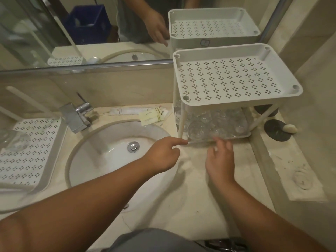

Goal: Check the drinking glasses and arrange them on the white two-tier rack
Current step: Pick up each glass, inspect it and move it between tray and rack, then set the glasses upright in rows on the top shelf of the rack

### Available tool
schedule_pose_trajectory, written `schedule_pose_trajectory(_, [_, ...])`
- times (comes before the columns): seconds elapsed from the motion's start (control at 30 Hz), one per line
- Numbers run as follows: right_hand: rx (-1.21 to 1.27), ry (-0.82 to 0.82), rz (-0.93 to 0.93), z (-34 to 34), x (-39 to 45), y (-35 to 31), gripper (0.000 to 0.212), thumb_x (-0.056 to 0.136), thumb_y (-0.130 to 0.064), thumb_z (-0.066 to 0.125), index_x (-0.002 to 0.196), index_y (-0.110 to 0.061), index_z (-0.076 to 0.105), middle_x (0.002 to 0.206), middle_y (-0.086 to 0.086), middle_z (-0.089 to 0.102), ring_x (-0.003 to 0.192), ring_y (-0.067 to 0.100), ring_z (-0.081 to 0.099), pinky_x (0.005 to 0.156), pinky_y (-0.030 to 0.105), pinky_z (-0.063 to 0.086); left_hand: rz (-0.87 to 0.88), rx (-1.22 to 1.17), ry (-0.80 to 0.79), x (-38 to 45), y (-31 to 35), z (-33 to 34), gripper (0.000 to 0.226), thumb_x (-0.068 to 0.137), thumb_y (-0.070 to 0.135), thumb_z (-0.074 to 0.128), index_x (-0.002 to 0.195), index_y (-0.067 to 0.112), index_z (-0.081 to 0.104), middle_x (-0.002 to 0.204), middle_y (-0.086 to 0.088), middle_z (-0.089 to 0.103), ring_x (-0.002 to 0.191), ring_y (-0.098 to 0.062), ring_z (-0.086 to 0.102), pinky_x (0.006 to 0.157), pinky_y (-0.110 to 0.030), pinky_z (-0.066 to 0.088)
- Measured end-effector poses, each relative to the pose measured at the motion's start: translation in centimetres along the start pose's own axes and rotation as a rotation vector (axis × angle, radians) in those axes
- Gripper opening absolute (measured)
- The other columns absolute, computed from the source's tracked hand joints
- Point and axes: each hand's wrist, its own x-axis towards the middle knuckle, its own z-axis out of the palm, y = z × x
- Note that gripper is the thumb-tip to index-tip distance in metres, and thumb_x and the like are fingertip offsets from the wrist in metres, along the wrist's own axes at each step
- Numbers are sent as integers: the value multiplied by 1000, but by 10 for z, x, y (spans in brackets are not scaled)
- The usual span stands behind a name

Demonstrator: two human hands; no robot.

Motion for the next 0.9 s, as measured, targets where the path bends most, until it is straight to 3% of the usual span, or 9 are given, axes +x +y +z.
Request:
schedule_pose_trajectory(0.1, [111,-65,-79,2,-25,-25,38,89,1,47,110,-17,73,107,-1,55,100,21,58,84,29,45,3,-44,17,-12,-15,-11,49,92,7,39,105,42,71,122,11,59,100,-8,57,65,-5,40])
schedule_pose_trajectory(0.23, [151,-128,-153,17,-49,-59,37,87,5,50,96,-18,77,101,-5,58,100,17,58,83,21,41,14,-27,77,-33,-36,-34,47,91,10,42,96,44,74,123,17,59,106,14,46,77,4,34])
schedule_pose_trajectory(0.33, [186,-199,-184,35,-64,-86,35,87,2,52,94,-21,77,102,-8,58,101,16,57,82,27,45,-9,-20,142,-49,-53,-57,41,90,16,46,92,44,75,125,17,61,114,6,50,82,-3,36])
schedule_pose_trajectory(0.43, [196,-270,-223,55,-76,-116,32,88,-4,53,97,-24,76,104,-11,58,96,13,58,75,25,45,-27,-36,206,-65,-71,-85,36,89,15,51,96,39,76,114,21,63,106,4,56,86,-10,41])
schedule_pose_trajectory(0.53, [207,-314,-272,78,-88,-151,28,89,-10,55,102,-26,73,107,-11,58,91,11,57,73,20,42,-40,-22,300,-83,-86,-119,33,87,17,54,101,40,73,93,25,63,77,4,57,69,-12,43])
schedule_pose_trajectory(0.67, [211,-406,-328,112,-102,-202,26,88,-15,57,106,-29,69,110,-17,55,98,-3,53,76,7,37,-48,33,429,-108,-107,-167,37,84,17,56,110,39,70,77,28,56,64,12,57,59,-14,39])
schedule_pose_trajectory(0.77, [220,-475,-350,138,-114,-241,28,88,-18,58,109,-33,66,111,-21,52,99,-6,52,76,5,37,-46,126,486,-126,-127,-204,40,86,20,56,121,37,67,101,19,64,71,5,60,65,-16,44])
schedule_pose_trajectory(0.9, [210,-546,-408,172,-132,-290,29,87,-20,59,112,-34,65,113,-18,53,99,1,55,79,14,43,-16,245,555,-143,-155,-260,48,88,27,61,136,32,56,137,4,55,106,-15,62,95,-30,47])
